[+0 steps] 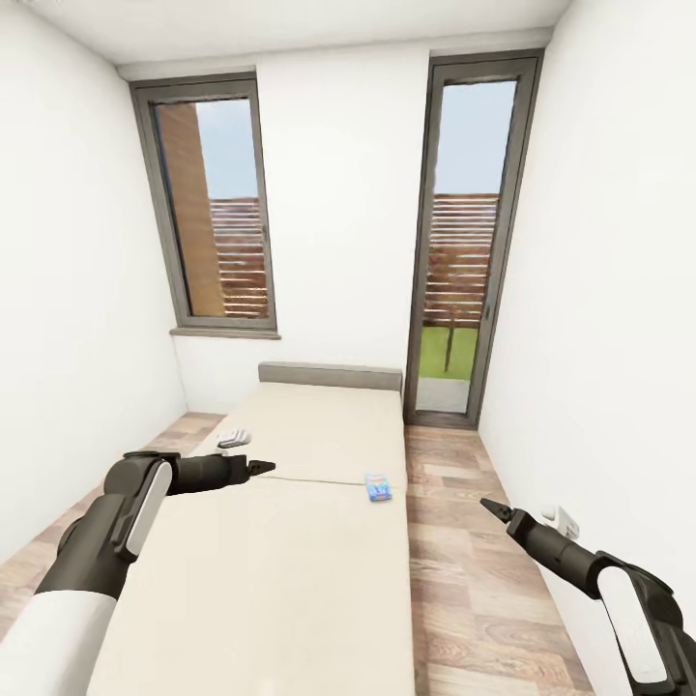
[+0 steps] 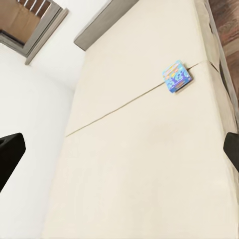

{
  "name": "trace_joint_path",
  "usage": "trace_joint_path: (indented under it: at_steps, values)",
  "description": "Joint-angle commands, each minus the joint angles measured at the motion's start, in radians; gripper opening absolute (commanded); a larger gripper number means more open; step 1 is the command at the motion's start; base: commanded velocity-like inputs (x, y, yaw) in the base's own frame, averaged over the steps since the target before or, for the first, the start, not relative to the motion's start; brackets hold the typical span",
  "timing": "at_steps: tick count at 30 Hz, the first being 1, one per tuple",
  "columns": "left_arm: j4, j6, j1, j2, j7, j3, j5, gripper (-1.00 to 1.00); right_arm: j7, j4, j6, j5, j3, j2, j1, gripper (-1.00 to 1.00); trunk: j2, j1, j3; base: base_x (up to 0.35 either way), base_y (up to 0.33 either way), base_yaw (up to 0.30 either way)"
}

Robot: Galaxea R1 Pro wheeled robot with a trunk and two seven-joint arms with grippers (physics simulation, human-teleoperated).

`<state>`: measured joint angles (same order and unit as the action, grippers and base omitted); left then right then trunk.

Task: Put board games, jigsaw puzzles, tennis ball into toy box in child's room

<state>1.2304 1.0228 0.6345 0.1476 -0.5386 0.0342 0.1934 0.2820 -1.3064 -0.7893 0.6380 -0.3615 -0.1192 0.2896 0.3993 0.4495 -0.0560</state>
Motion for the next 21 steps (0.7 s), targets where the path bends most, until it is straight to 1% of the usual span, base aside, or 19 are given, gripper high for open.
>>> trace_joint_path:
  at_steps: [1,5,10,12,21]
  values:
    - [0.0,0.006,0.001,0.0,-0.001,0.001,0.003,1.0,0.005,-0.001,-0.005,-0.003,-0.002,0.001,0.0,1.0,0.001,0.001,0.0,0.077,-0.087,0.19]
    - [0.0,0.006,0.001,0.0,-0.001,0.001,0.003,1.0,0.004,-0.003,-0.004,-0.003,0.011,0.001,0.0,1.0,0.001,0.001,0.0,0.094,-0.134,0.244]
    - [0.0,0.006,0.001,0.0,-0.001,0.001,0.002,1.0,0.001,-0.003,-0.003,-0.003,0.047,-0.002,0.0,1.0,0.001,0.001,0.0,0.053,-0.169,0.276]
    - [0.0,0.006,0.001,0.0,-0.001,0.001,0.003,1.0,0.0,-0.003,-0.002,-0.004,0.054,-0.002,0.0,1.0,0.001,0.001,0.0,0.016,-0.158,0.287]
    - [0.0,0.006,0.001,0.0,-0.001,0.001,0.003,1.0,0.0,-0.003,-0.002,-0.004,0.06,-0.002,0.0,1.0,0.001,0.001,0.0,0.005,-0.056,0.29]
